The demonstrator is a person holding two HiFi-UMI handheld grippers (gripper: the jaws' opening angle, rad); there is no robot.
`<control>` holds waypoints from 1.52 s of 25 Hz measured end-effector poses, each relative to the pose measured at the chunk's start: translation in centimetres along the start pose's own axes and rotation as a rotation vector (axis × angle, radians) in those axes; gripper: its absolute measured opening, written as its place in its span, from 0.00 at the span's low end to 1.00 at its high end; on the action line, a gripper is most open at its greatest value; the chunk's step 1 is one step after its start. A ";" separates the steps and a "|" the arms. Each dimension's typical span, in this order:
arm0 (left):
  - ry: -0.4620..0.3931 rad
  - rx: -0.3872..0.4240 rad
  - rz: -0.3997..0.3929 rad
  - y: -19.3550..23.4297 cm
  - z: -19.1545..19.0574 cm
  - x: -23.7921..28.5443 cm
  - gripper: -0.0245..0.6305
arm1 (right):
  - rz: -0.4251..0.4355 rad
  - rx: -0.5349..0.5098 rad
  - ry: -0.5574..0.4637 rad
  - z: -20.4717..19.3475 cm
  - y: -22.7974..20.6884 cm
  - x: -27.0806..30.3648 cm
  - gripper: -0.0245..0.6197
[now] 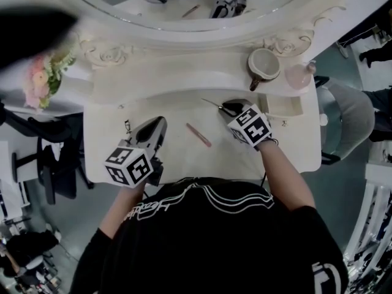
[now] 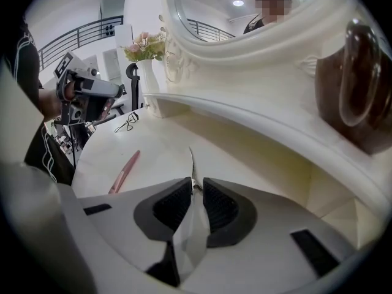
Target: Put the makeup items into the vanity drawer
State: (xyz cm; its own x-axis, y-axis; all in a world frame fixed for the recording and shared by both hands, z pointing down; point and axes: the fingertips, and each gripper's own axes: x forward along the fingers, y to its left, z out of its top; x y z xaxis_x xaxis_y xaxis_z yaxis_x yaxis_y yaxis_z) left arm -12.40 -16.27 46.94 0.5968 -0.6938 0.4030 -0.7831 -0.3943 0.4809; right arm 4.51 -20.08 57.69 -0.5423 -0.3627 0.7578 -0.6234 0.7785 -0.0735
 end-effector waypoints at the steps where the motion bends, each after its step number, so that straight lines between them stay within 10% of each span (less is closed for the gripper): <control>1: 0.000 0.000 0.000 0.0 0.0 0.0 0.08 | -0.001 -0.003 0.001 0.0 0.0 0.0 0.16; 38: 0.034 0.064 -0.091 -8.2 -1.5 2.2 0.08 | -0.212 0.039 -0.127 -3.6 -3.1 -18.2 0.15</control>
State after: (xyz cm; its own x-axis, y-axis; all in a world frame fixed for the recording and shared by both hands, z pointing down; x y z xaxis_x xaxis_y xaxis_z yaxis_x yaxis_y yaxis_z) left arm -4.38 -13.69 45.01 0.6706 -0.6331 0.3865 -0.7344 -0.4932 0.4663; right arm 18.35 -14.04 46.41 -0.4623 -0.5790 0.6716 -0.7507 0.6587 0.0511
